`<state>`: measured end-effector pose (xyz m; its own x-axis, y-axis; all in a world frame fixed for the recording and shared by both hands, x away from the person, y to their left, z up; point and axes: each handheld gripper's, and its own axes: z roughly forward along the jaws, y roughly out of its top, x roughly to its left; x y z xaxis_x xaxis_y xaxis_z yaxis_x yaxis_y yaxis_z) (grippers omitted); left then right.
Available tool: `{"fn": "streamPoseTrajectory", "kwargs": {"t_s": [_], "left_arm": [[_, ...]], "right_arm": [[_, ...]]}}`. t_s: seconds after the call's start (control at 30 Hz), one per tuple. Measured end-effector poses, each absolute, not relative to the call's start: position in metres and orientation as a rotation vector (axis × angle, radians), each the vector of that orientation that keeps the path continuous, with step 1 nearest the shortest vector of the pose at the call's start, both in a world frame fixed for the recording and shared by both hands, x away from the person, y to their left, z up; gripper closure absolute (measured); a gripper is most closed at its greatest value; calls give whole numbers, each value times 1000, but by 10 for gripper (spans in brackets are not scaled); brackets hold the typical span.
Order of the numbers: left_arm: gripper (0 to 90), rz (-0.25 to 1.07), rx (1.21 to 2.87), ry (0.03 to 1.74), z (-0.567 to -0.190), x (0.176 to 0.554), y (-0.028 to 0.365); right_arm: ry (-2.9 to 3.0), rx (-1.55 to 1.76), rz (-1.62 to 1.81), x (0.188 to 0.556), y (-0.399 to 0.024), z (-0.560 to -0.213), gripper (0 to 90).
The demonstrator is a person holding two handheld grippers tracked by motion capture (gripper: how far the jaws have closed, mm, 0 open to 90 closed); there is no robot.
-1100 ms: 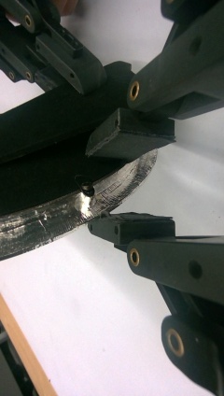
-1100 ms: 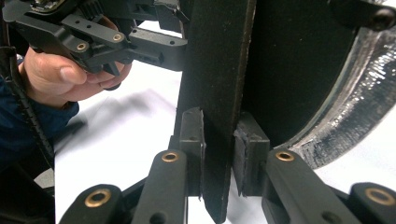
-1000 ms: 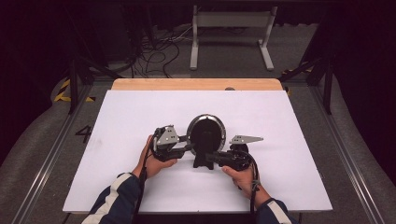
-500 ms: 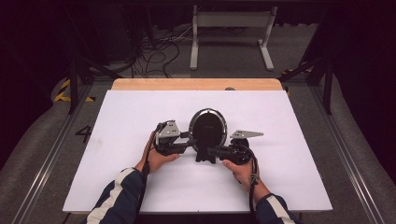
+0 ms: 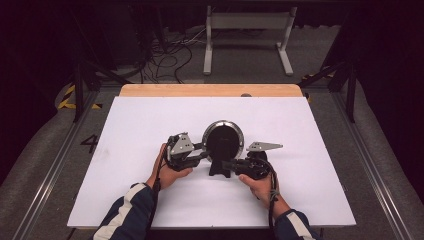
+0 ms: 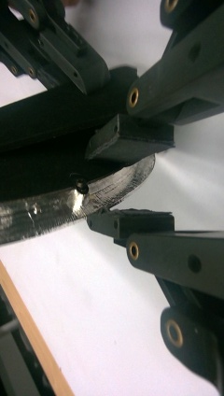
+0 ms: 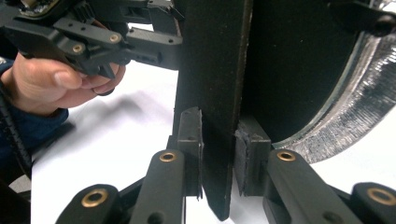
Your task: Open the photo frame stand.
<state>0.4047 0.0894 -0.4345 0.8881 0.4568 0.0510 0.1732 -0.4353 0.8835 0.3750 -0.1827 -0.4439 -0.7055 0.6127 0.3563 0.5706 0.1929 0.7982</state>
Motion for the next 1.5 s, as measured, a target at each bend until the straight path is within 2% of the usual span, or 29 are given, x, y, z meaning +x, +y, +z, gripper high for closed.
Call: {"fn": "streamPoseTrajectory", "kwargs": {"t_s": [0.2,0.43,0.63,0.77,0.83,1.23,1.5], "left_arm": [[707,287,2032,432,-435,406,94],[656,203,2049,397,-436,410,96],[672,295,2077,431,-435,405,89],[612,390,2116,423,-436,400,82],[583,373,2120,428,-438,400,80],[690,467,2082,461,-436,398,81],[733,619,2058,495,-437,398,85]], "right_arm": [[2403,1152,1546,372,-180,-444,752],[2400,1134,1535,370,-180,-444,748],[2392,1128,1516,369,-179,-443,752],[2388,1118,1502,367,-177,-441,755],[2386,1117,1491,368,-177,-441,753],[2368,1123,1517,370,-179,-439,740],[2391,1092,1533,370,-176,-436,730]]}}
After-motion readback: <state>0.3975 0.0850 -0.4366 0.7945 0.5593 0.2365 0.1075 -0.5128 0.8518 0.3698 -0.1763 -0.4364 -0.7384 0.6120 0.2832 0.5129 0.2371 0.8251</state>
